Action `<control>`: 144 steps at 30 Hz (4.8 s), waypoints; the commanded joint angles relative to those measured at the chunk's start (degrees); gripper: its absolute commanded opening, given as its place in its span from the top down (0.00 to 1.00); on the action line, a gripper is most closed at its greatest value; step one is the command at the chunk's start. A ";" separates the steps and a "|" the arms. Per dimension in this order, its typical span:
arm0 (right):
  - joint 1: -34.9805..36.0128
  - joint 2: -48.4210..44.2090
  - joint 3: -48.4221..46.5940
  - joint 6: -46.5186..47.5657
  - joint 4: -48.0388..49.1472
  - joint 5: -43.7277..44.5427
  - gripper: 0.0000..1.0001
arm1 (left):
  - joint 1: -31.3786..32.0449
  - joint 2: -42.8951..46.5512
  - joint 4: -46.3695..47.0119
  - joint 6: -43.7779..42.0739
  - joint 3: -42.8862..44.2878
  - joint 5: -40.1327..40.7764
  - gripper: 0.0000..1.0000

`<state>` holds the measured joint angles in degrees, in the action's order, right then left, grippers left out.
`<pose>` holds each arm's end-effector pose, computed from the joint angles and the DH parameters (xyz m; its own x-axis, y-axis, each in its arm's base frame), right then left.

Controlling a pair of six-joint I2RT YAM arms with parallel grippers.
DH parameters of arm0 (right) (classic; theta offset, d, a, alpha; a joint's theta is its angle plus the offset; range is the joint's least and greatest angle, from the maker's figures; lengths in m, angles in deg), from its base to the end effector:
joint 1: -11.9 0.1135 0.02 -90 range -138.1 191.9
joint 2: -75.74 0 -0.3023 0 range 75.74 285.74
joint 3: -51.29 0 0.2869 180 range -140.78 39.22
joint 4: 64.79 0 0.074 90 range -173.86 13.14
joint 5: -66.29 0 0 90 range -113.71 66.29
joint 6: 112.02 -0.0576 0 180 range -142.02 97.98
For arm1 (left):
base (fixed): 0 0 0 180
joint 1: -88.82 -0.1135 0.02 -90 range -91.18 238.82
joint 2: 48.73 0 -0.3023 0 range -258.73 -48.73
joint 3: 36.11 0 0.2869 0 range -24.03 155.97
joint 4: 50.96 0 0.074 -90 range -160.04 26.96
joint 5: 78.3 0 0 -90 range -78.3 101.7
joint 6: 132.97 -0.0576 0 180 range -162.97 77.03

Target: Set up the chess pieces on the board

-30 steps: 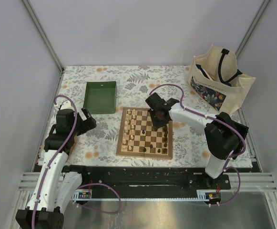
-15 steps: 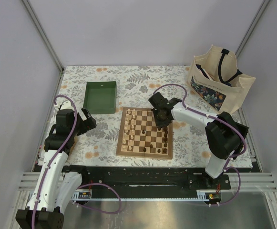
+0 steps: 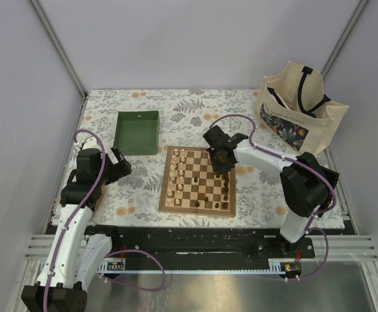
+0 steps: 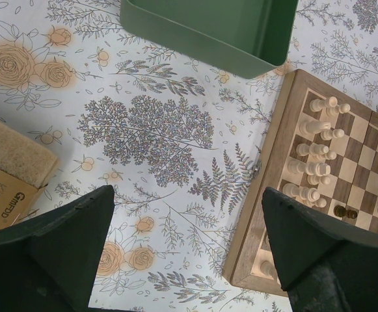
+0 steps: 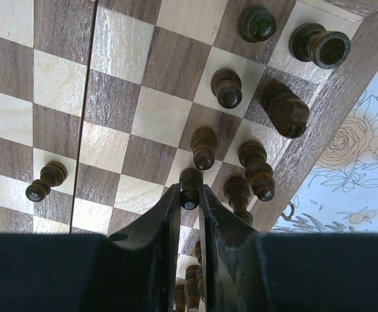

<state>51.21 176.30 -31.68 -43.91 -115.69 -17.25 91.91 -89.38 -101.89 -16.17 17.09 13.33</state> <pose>0.3113 0.2465 0.2019 -0.8907 -0.2505 -0.3793 -0.2861 0.9574 0.0396 0.1737 -0.0077 0.2911 -0.5676 -0.4207 -0.7077 -0.2513 0.9071 -0.3377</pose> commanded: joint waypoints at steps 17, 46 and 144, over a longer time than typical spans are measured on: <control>-0.37 -2.64 -5.48 2.82 -1.60 -1.45 0.62 | -0.28 0.13 2.99 -0.26 0.71 -0.93 0.01; 9.73 4.39 -11.20 -2.72 0.60 -6.28 0.48 | -0.28 0.04 2.99 -0.18 0.80 -1.01 0.01; 2.26 -5.54 4.62 -1.23 1.04 -0.57 0.83 | -0.28 -0.75 3.08 -0.26 0.80 -1.10 0.01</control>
<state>53.85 172.95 -27.31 -45.36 -115.47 -18.65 91.91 -90.10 -101.86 -16.17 17.09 13.28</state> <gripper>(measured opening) 0.218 0.988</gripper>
